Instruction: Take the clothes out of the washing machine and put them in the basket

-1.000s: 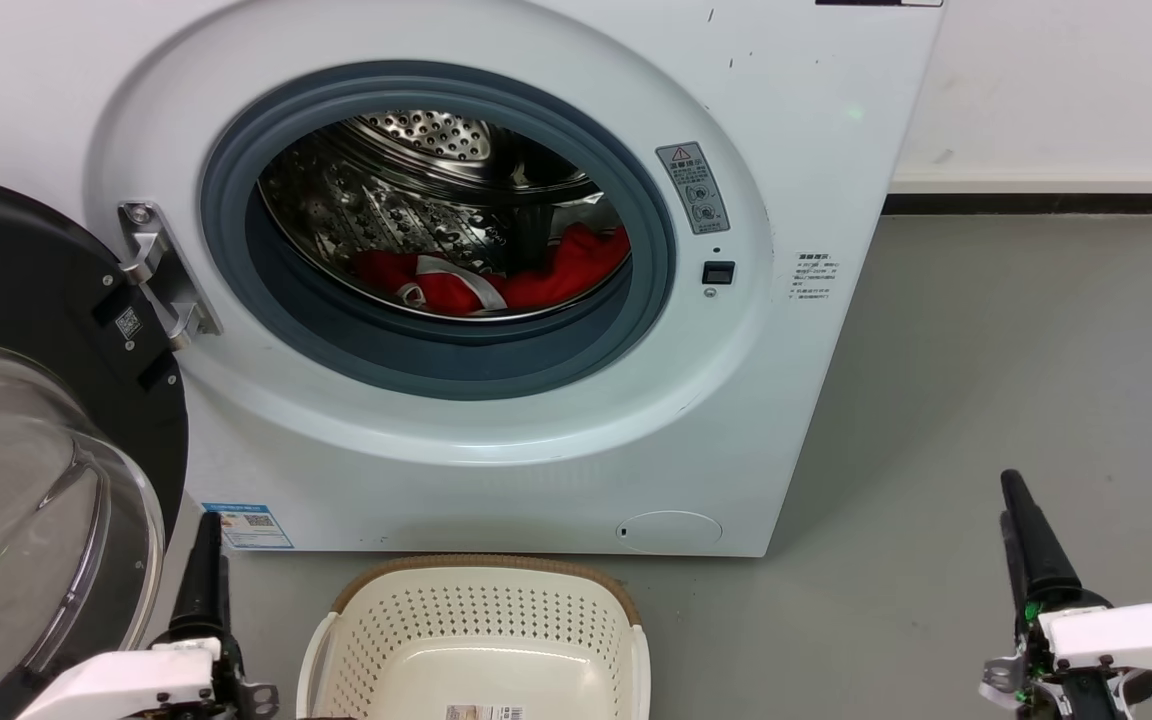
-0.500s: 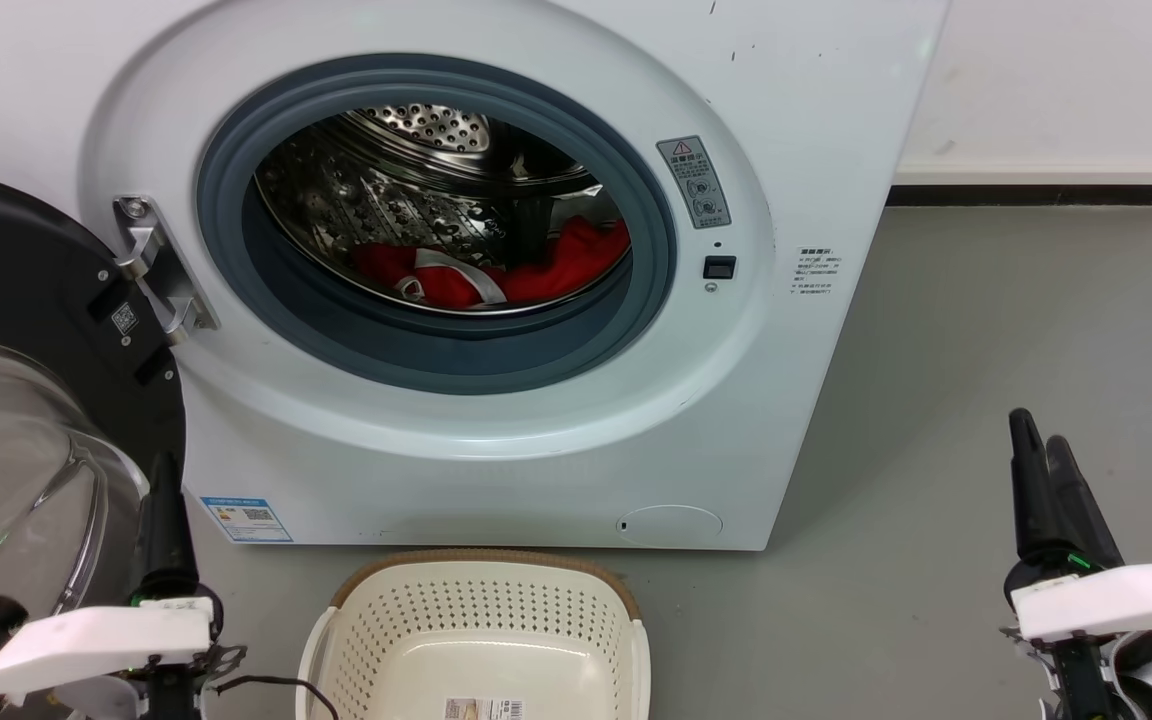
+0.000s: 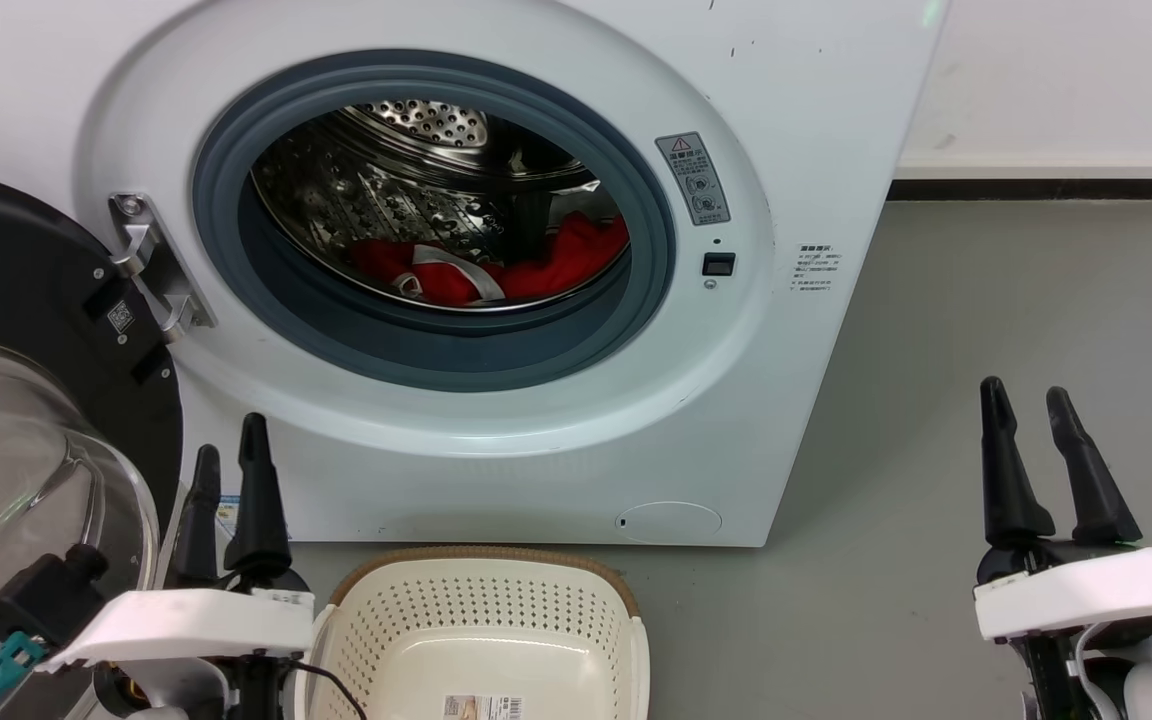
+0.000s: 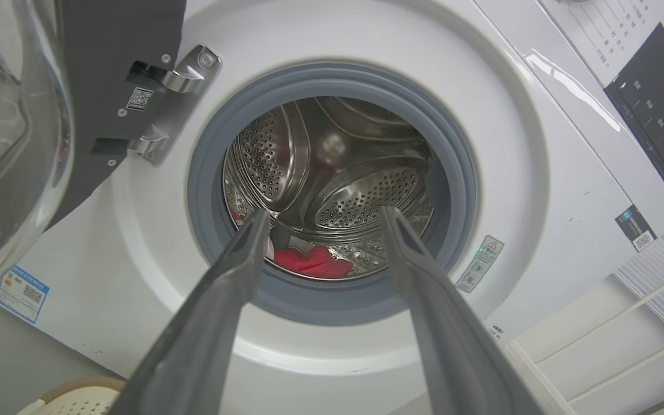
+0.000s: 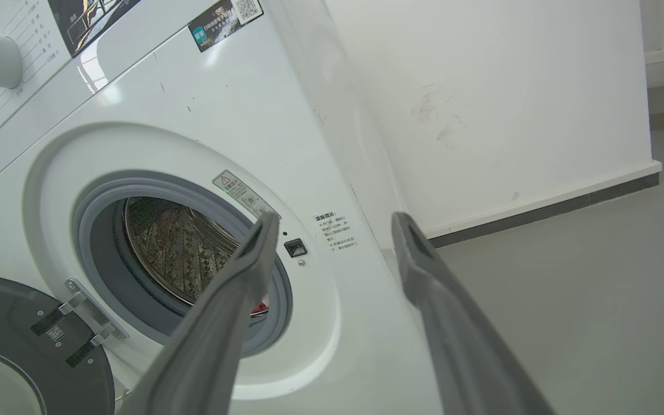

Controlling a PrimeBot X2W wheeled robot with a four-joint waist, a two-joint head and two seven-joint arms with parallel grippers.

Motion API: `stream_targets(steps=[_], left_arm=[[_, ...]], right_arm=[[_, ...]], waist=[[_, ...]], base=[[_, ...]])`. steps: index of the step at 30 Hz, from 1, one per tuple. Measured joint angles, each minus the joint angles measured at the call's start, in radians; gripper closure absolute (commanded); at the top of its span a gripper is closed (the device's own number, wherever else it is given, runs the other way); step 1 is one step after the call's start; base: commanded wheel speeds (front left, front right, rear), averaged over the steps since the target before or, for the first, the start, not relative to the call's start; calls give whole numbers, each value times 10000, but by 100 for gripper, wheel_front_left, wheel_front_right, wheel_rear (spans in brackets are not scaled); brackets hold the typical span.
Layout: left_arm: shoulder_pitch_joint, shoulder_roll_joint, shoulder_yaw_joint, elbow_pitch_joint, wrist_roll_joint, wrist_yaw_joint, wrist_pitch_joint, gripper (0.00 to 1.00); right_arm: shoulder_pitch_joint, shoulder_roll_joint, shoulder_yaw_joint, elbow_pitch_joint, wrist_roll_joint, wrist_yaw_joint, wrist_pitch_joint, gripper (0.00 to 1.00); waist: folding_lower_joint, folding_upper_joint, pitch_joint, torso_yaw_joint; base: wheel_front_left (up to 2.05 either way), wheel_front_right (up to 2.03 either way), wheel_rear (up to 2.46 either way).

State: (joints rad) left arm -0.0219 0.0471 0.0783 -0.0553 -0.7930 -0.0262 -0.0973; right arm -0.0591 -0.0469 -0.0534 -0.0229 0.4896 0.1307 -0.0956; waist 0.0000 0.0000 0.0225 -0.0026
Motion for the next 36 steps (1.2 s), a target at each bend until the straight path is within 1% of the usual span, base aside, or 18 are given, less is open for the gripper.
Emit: stream_targets(steps=[4,7,12,18,22,24,28,30,34,36], left_arm=[[85,4,-288,-153,907,0,-127,0],[132,10,-675,-318,2000,52,-232,0],[156,201,-1175,-458,2899,736,-378,0],[170,671,-1904,-556,3591,1565,-525,0],[188,842,-2324,-491,3789,1929,-619,0],[244,807,-2385,-366,3720,1935,-675,0],[414,750,-2316,-15,3802,1515,-767,0],[414,704,-2249,-6,4017,1407,-821,0],[416,677,-2201,-12,4606,1350,-909,0],[416,681,-2232,-21,4953,1430,-934,0]], right_arm=[[27,-2,102,-56,-704,0,-111,0],[27,-2,203,-176,-1379,0,-234,0],[67,-2,280,-326,-2102,0,-378,0],[201,-4,395,-336,-2892,2,-537,0],[258,-4,447,-238,-3256,2,-629,0],[296,-6,479,-155,-3465,2,-671,0],[399,-6,545,-2,-3749,2,-782,0],[399,-6,591,29,-3948,2,-819,0],[399,-6,656,44,-4366,2,-905,0],[401,-8,679,40,-4600,2,-972,0]], waist=[[0,0,15,-2],[0,0,31,-8],[0,0,40,-12],[0,0,55,-15],[0,0,47,-20],[1,0,41,-24],[0,0,35,-35],[0,0,40,-41],[0,0,65,-55],[1,0,78,-61]], base=[[0,0,0],[0,0,0],[0,0,0],[0,0,0],[0,0,0],[0,0,0],[0,0,0],[0,0,0],[0,0,0],[0,0,0]])
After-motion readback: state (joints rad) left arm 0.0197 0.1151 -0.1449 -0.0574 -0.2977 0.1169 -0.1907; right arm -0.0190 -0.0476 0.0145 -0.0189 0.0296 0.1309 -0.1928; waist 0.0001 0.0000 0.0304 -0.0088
